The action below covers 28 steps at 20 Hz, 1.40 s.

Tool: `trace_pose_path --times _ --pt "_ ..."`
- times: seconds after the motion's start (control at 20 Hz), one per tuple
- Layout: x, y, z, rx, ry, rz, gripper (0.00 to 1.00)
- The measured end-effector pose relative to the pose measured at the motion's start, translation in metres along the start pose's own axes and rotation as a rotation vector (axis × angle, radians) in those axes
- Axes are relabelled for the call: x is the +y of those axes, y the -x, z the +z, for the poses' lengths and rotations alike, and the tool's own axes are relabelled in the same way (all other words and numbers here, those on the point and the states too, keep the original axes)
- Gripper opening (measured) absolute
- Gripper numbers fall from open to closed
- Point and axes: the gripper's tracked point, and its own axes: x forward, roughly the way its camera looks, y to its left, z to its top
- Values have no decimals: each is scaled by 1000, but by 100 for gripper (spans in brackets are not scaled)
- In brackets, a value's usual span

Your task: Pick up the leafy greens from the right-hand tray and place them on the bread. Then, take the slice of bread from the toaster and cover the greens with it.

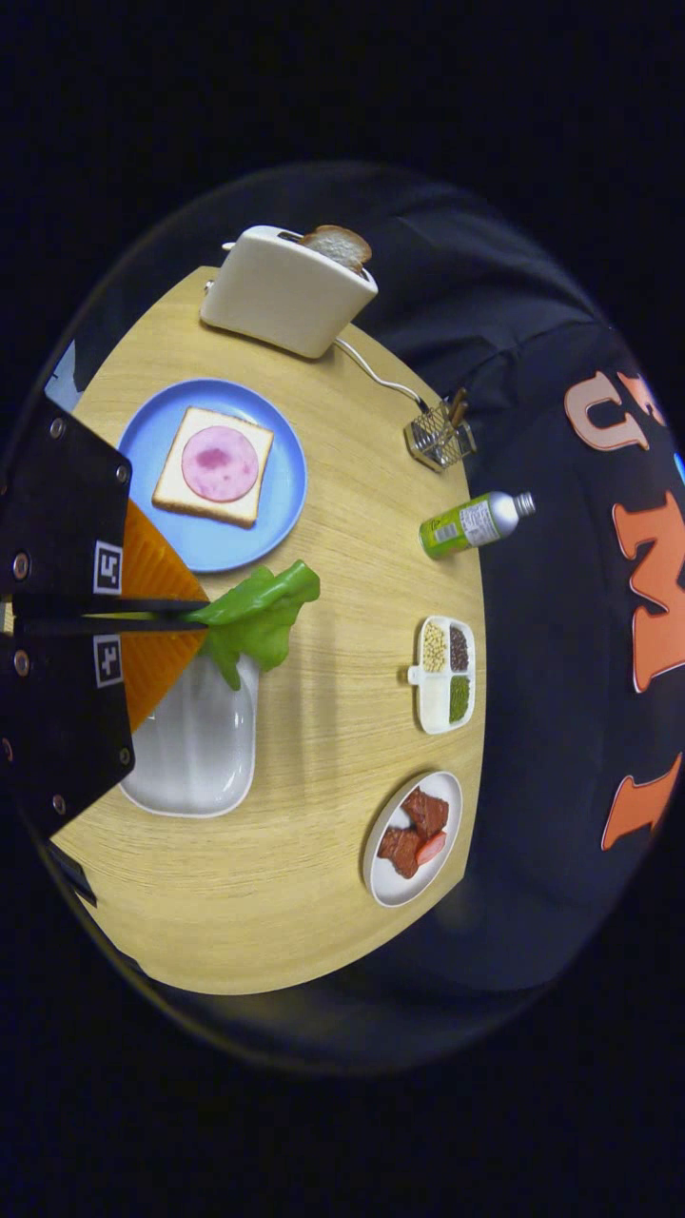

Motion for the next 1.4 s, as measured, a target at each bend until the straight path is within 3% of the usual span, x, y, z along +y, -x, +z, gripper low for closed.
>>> trace_pose_path --times 1.0,1.25,1.4 --pt "112 -58 -8 90 58 165 2" --pt "117 -72 -9 101 44 162 3" --pt "125 -71 -11 116 37 215 4"
